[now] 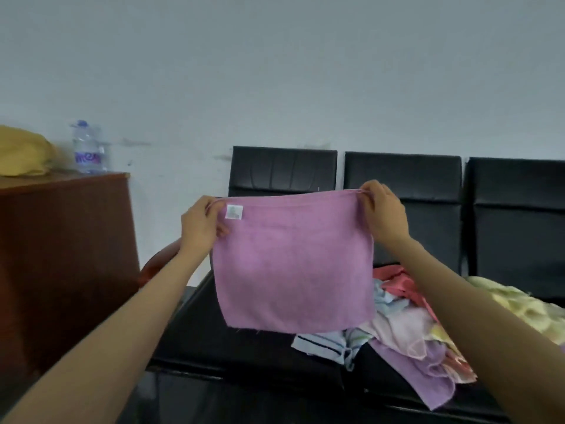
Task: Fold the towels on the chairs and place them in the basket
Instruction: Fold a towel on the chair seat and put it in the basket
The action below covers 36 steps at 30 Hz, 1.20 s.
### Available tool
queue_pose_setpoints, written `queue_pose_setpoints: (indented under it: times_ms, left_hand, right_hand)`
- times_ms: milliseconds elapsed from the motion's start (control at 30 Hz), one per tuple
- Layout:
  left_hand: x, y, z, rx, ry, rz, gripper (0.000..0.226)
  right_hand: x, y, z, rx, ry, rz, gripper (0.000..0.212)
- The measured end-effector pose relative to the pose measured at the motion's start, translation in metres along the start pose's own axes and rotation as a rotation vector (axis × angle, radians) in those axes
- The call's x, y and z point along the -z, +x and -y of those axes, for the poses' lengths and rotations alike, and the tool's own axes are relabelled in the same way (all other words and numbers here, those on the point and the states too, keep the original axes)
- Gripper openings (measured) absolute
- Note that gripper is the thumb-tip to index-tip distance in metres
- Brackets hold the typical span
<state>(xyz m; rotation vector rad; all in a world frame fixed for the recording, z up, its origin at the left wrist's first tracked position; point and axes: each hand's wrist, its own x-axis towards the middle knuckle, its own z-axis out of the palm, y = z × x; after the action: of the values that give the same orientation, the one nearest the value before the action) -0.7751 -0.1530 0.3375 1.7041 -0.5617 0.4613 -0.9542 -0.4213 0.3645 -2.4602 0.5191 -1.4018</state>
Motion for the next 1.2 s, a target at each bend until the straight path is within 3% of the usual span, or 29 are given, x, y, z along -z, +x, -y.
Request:
queue_pose_setpoints:
  times_ms: [67, 167, 233, 300, 400, 500, 567, 700, 833, 1000, 1100, 1200]
  left_hand:
    - [0.010, -0.003, -0.014, -0.009, -0.064, 0.007, 0.019]
    - [0.022, -0.002, -0.018, -0.019, 0.088, 0.117, 0.016]
    - [0.025, 0.000, -0.014, -0.007, 0.124, 0.139, 0.017]
    - [0.021, 0.001, -0.010, 0.024, 0.139, 0.149, 0.019]
    - [0.005, 0.006, 0.002, 0.118, 0.206, 0.237, 0.028]
    - [-0.019, 0.014, 0.027, 0.220, 0.215, 0.295, 0.019]
    - [-0.035, 0.021, 0.039, 0.198, 0.203, 0.227, 0.013]
    - [-0.053, 0.032, 0.039, 0.027, 0.173, 0.016, 0.021]
    - [-0.056, 0.027, 0.057, -0.001, 0.109, -0.041, 0.020]
    - [-0.042, -0.012, 0.127, 0.063, 0.247, 0.122, 0.012]
    - [-0.028, -0.049, 0.148, 0.125, 0.393, 0.264, 0.016]
    - [-0.015, -0.078, 0.165, 0.176, 0.516, 0.430, 0.023]
  right_hand:
    - [0.021, -0.003, 0.008, -0.012, 0.079, 0.033, 0.010]
    - [0.039, -0.005, 0.008, -0.051, 0.103, 0.175, 0.010]
    - [0.041, -0.006, 0.005, -0.060, 0.116, 0.177, 0.010]
    - [0.034, -0.005, -0.002, -0.095, 0.114, 0.217, 0.011]
    - [0.006, -0.003, -0.020, -0.242, 0.137, 0.418, 0.012]
    - [-0.030, -0.001, -0.042, -0.374, 0.210, 0.514, 0.012]
    - [-0.051, 0.001, -0.053, -0.398, 0.207, 0.424, 0.017]
    - [-0.069, 0.009, -0.053, -0.375, 0.317, 0.099, 0.036]
    - [-0.084, 0.003, -0.056, -0.276, 0.272, 0.094, 0.038]
    - [-0.102, -0.035, -0.086, -0.208, 0.015, 0.415, 0.040]
    - [-0.106, -0.063, -0.095, -0.263, 0.028, 0.688, 0.035]
    - [-0.108, -0.087, -0.096, -0.206, -0.104, 0.984, 0.024]
